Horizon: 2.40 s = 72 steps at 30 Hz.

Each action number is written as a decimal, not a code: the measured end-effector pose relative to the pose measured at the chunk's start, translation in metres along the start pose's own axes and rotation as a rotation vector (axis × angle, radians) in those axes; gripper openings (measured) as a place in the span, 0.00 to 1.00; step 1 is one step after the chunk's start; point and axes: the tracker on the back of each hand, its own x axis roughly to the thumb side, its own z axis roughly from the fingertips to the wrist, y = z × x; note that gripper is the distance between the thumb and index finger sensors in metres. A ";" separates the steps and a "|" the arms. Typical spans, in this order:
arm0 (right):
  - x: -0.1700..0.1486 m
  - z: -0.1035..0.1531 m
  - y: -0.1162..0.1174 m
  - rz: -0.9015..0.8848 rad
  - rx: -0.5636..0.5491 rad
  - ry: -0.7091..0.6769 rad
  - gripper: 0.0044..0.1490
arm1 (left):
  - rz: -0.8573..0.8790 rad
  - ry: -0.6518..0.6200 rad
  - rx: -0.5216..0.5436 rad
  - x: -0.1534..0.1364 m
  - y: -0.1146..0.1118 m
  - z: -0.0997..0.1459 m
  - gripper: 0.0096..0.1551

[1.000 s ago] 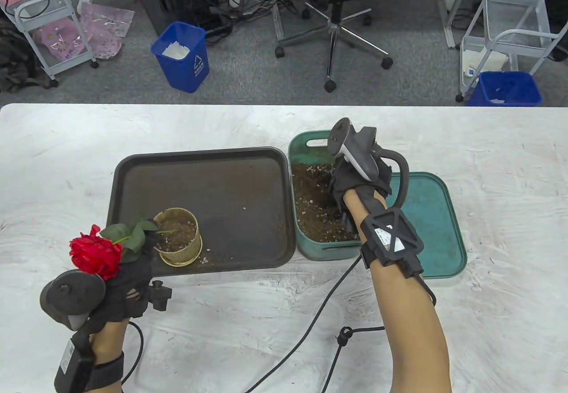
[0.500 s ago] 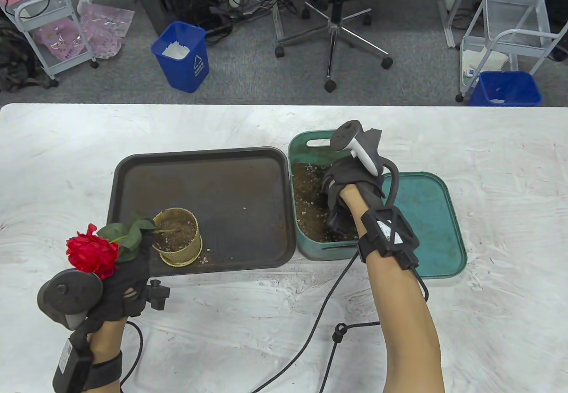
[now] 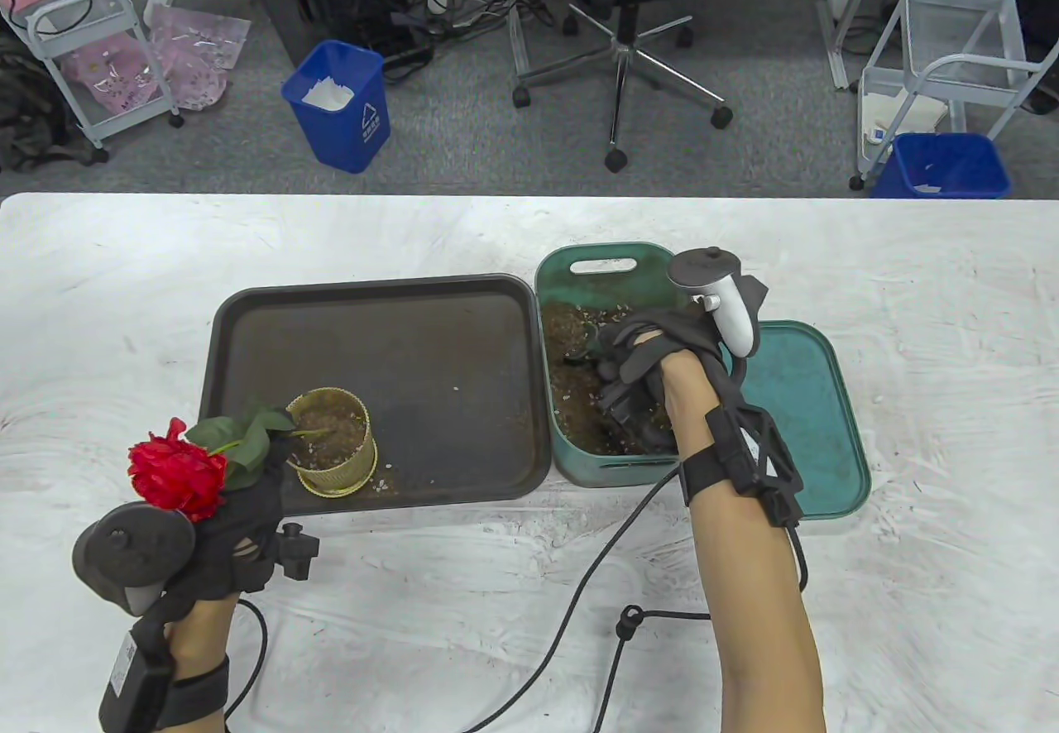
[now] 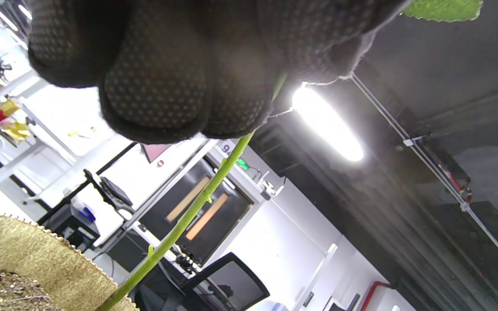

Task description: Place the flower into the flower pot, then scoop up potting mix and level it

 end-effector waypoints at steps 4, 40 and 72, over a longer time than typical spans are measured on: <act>-0.007 0.010 -0.004 -0.099 0.015 0.000 0.34 | -0.005 -0.010 -0.006 0.001 -0.001 0.000 0.24; -0.019 0.102 0.120 -0.388 0.221 -0.313 0.34 | 0.012 -0.021 -0.022 0.004 -0.006 0.001 0.24; 0.037 0.115 0.227 0.342 -0.241 -0.704 0.32 | 0.007 -0.011 -0.009 0.001 -0.002 0.000 0.24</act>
